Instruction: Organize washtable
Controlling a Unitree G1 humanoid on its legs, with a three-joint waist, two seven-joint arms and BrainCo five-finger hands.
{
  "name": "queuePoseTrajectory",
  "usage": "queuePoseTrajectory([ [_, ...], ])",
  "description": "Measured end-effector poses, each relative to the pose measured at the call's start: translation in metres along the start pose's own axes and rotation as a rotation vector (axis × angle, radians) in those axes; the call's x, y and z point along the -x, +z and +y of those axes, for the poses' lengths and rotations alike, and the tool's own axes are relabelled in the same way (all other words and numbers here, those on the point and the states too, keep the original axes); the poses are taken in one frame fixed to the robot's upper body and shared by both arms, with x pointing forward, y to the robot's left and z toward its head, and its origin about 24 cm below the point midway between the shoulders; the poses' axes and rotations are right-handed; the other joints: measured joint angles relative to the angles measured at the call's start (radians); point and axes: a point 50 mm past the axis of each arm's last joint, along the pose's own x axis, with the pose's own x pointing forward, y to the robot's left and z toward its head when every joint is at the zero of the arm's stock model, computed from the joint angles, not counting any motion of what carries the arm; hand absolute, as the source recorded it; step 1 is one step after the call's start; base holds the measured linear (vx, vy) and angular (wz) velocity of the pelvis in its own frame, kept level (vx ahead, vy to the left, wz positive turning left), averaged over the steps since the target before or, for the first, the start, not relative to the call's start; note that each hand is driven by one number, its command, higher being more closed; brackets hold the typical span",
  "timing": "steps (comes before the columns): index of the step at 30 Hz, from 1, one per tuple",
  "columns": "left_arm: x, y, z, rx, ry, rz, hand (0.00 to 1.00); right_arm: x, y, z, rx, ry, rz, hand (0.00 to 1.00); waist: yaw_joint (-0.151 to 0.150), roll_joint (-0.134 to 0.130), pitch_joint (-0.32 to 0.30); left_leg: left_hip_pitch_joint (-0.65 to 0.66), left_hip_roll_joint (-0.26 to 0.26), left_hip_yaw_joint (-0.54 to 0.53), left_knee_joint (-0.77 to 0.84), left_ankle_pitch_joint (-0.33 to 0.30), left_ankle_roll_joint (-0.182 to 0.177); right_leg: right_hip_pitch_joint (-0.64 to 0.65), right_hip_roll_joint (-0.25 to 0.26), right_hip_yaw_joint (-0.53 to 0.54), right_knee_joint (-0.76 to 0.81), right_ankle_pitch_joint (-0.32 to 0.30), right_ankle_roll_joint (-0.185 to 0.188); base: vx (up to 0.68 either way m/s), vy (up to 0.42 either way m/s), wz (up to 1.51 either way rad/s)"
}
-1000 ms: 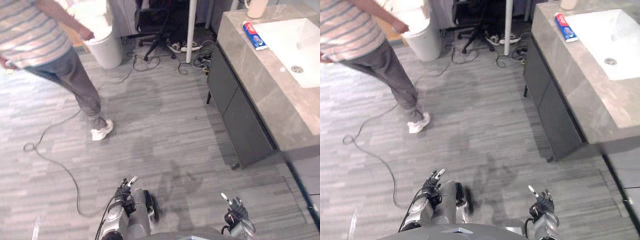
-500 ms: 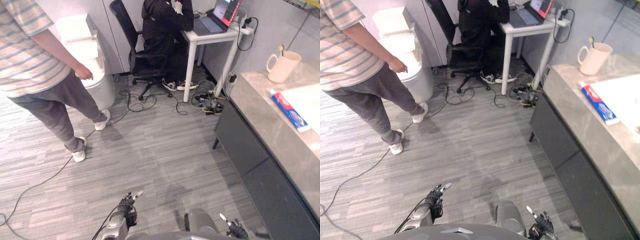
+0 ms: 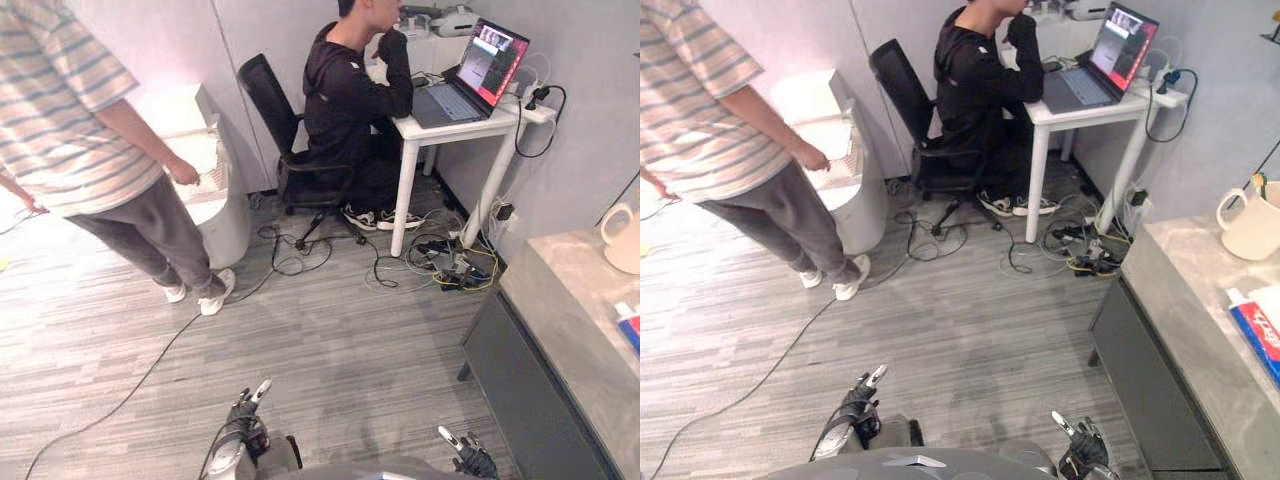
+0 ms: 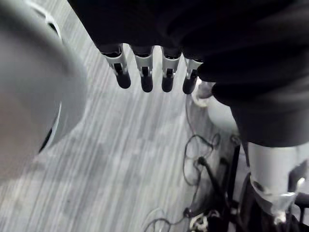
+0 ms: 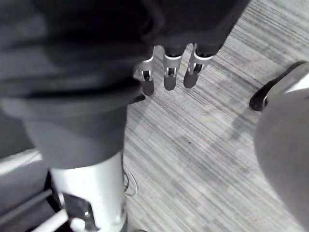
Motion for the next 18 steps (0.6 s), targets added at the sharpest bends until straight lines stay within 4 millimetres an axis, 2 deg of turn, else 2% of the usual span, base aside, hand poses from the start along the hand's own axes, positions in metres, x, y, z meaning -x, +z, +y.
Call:
queuePoseTrajectory([
  [1,0.001,-0.001,0.003,-0.001,0.012,0.003,0.00,0.000,0.003,-0.006,-0.028,-0.027,-0.011,0.00,0.000,-0.001,0.000,0.066,-0.049,-0.027,-0.314,0.044,-0.021,0.011,-0.013,0.019,0.000,-0.015,0.027,-0.13,0.019,-0.40],
  [2,0.002,-0.004,0.003,0.005,0.018,0.011,0.00,0.000,0.003,-0.010,-0.033,-0.040,-0.012,0.00,-0.001,0.007,-0.003,0.088,-0.069,-0.060,-0.437,0.113,-0.023,0.014,-0.015,0.028,0.004,-0.026,0.041,-0.12,0.199,-0.51],
  [3,0.004,-0.013,0.002,0.024,0.029,0.039,0.00,0.000,0.006,-0.018,-0.018,-0.061,-0.011,0.00,-0.004,0.029,-0.005,0.098,-0.083,-0.073,-0.499,0.288,0.012,0.033,-0.009,0.049,0.013,-0.062,0.064,-0.01,0.225,-0.31],
  [4,0.004,-0.013,0.003,0.023,0.030,0.042,0.00,0.000,0.003,-0.018,-0.013,-0.061,0.000,0.00,-0.011,0.024,-0.011,0.112,-0.090,-0.057,-0.500,0.255,0.022,0.041,-0.012,0.052,0.013,-0.079,0.072,0.01,0.202,-0.21],
  [5,0.002,-0.018,0.016,-0.268,-0.044,0.112,0.00,0.004,-0.014,-0.028,0.050,-0.068,0.104,0.00,-0.017,-0.013,0.005,0.254,-0.193,-0.068,-0.804,0.219,0.002,0.024,-0.078,0.091,0.013,-0.143,0.119,0.04,0.035,0.04],
  [12,0.001,-0.016,0.016,-0.271,-0.047,0.112,0.00,0.004,-0.015,-0.027,0.058,-0.064,0.106,0.00,-0.017,-0.015,0.005,0.253,-0.190,-0.066,-0.805,0.219,0.002,0.024,-0.077,0.093,0.007,-0.142,0.119,0.00,0.000,0.00],
  [15,0.000,-0.015,0.015,-0.294,-0.056,0.118,0.00,0.004,-0.017,-0.024,0.075,-0.050,0.113,0.00,-0.017,-0.018,0.004,0.241,-0.182,-0.061,-0.810,0.219,0.002,0.026,-0.071,0.095,-0.029,-0.120,0.119,0.00,-0.001,-0.03],
  [18,-0.002,-0.011,0.018,-0.355,-0.066,0.119,0.00,0.006,-0.026,-0.014,0.100,-0.020,0.147,0.00,-0.018,-0.046,-0.005,0.220,-0.171,-0.052,-0.810,0.219,0.002,0.028,-0.062,0.102,-0.080,-0.083,0.122,0.03,-0.003,-0.09],
])
